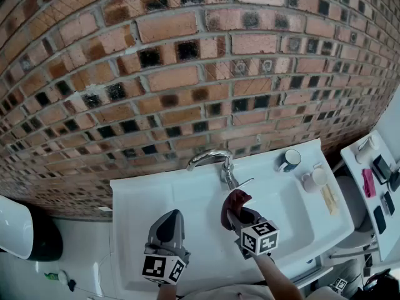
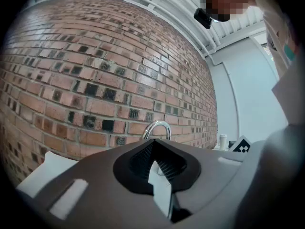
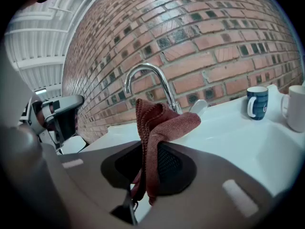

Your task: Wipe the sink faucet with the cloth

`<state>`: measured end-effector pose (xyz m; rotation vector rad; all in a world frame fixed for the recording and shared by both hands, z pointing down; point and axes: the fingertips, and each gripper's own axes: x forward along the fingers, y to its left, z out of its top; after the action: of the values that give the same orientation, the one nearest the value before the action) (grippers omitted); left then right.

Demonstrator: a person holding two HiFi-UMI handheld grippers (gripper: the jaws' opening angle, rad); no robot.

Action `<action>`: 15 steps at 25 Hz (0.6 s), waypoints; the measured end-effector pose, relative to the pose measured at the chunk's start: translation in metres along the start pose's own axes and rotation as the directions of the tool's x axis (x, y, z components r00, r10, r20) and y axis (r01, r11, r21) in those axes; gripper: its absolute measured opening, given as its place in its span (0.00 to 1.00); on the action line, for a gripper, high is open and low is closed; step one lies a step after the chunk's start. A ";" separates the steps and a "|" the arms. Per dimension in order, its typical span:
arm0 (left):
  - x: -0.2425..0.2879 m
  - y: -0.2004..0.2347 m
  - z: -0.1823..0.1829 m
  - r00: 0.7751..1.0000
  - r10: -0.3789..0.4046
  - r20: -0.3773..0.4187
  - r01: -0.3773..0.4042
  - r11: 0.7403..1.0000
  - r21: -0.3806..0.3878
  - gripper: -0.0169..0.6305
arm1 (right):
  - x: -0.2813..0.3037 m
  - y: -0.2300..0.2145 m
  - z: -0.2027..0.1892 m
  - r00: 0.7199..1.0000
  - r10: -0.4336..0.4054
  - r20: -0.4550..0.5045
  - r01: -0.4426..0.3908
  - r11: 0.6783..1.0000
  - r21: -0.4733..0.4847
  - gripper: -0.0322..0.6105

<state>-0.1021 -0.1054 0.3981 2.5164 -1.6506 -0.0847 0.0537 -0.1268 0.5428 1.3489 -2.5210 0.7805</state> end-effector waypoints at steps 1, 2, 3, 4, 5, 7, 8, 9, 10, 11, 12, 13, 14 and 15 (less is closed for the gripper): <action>0.004 0.002 -0.002 1.000 0.001 -0.004 -0.001 1.000 -0.001 0.03 | 0.008 -0.004 0.000 1.000 -0.004 -0.009 0.004 1.000 -0.003 0.14; 0.007 0.005 -0.004 1.000 0.002 -0.007 -0.002 1.000 -0.002 0.03 | 0.016 -0.008 0.000 1.000 -0.009 -0.017 0.009 1.000 -0.005 0.14; 0.011 0.007 -0.006 1.000 0.003 -0.010 -0.003 1.000 -0.002 0.03 | 0.023 -0.013 0.000 1.000 -0.014 -0.024 0.014 1.000 -0.006 0.14; 0.015 0.009 -0.007 1.000 0.004 -0.013 -0.004 1.000 -0.002 0.03 | 0.030 -0.018 0.000 0.999 -0.019 -0.029 0.019 1.000 -0.006 0.14; 0.018 0.011 -0.009 1.000 0.006 -0.017 -0.006 1.000 -0.002 0.03 | 0.036 -0.023 0.001 0.999 -0.025 -0.033 0.025 1.000 -0.004 0.14; 0.022 0.013 -0.013 1.000 0.011 -0.028 -0.012 1.000 -0.005 0.03 | 0.046 -0.032 0.003 0.999 -0.039 -0.036 0.039 0.999 0.000 0.14; 0.023 0.014 -0.014 0.999 0.014 -0.032 -0.014 1.000 -0.007 0.03 | 0.050 -0.035 0.004 0.998 -0.044 -0.036 0.044 0.999 0.000 0.14; 0.023 0.014 -0.016 0.999 0.015 -0.036 -0.016 1.000 -0.009 0.03 | 0.052 -0.038 0.006 0.998 -0.047 -0.038 0.047 0.999 -0.001 0.14; 0.024 0.014 -0.017 0.999 0.015 -0.039 -0.016 1.000 -0.011 0.03 | 0.053 -0.040 0.007 0.998 -0.047 -0.040 0.047 0.999 -0.005 0.14; 0.025 0.013 -0.019 0.999 0.014 -0.041 -0.015 1.000 -0.013 0.03 | 0.053 -0.041 0.008 0.998 -0.046 -0.042 0.045 0.999 -0.011 0.14; 0.025 0.013 -0.020 0.999 0.013 -0.043 -0.014 1.000 -0.014 0.03 | 0.053 -0.042 0.009 0.998 -0.045 -0.043 0.044 0.999 -0.019 0.14; 0.026 0.013 -0.021 0.999 0.012 -0.045 -0.013 1.000 -0.016 0.03 | 0.052 -0.044 0.009 0.998 -0.047 -0.043 0.046 0.999 -0.024 0.14; 0.027 0.013 -0.021 0.999 0.011 -0.046 -0.012 1.000 -0.018 0.03 | 0.050 -0.046 0.010 0.998 -0.052 -0.040 0.051 0.998 -0.025 0.13; 0.028 0.013 -0.021 0.999 0.010 -0.046 -0.010 1.000 -0.018 0.03 | 0.048 -0.050 0.011 0.998 -0.060 -0.037 0.059 0.998 -0.023 0.14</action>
<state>-0.0999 -0.1342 0.4218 2.4770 -1.6371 -0.0405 0.0679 -0.1895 0.5705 1.3822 -2.4419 0.7566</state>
